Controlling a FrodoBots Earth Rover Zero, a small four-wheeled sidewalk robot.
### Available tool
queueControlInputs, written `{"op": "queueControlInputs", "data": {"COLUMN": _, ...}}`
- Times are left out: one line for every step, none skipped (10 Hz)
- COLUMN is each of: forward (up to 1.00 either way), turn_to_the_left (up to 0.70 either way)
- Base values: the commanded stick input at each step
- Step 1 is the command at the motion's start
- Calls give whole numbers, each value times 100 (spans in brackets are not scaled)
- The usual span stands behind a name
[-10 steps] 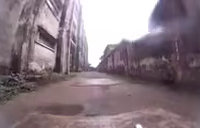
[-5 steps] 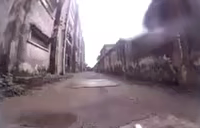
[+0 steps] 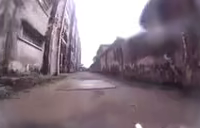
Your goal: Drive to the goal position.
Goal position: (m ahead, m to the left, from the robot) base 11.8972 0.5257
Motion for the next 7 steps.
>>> {"op": "queueControlInputs", "data": {"forward": 70, "turn_to_the_left": 0}}
{"op": "queueControlInputs", "data": {"forward": 70, "turn_to_the_left": 0}}
{"op": "queueControlInputs", "data": {"forward": 70, "turn_to_the_left": 0}}
{"op": "queueControlInputs", "data": {"forward": 70, "turn_to_the_left": 0}}
{"op": "queueControlInputs", "data": {"forward": 70, "turn_to_the_left": 0}}
{"op": "queueControlInputs", "data": {"forward": 70, "turn_to_the_left": 0}}
{"op": "queueControlInputs", "data": {"forward": 70, "turn_to_the_left": 0}}
